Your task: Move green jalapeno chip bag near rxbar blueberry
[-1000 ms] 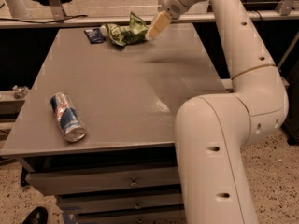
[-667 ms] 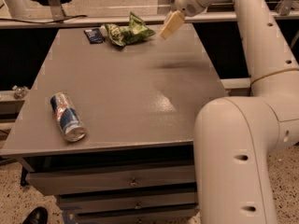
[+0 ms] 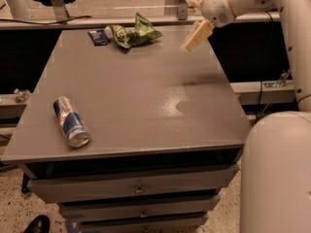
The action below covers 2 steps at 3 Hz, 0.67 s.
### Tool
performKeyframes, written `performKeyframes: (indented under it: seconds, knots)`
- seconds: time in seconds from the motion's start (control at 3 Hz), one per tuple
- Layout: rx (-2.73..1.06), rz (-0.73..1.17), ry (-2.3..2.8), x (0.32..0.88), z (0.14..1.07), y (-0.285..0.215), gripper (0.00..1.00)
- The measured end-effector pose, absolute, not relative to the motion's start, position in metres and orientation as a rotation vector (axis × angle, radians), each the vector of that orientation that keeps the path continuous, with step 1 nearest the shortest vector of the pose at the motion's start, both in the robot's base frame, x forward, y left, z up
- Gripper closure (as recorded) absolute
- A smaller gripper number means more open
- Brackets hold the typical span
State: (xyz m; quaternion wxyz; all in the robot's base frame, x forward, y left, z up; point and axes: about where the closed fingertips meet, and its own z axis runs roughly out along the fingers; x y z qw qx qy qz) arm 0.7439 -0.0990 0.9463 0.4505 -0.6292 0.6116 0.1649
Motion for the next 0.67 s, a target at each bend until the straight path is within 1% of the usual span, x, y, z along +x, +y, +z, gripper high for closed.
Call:
performKeyframes:
  seconds: [0.33,0.67]
  knots:
    - [-1.594,0.475,1.463,0.7182,0.9356,-0.1104,0.00]
    - [-1.594,0.476,1.463,0.7183,0.9353,-0.1101,0.00]
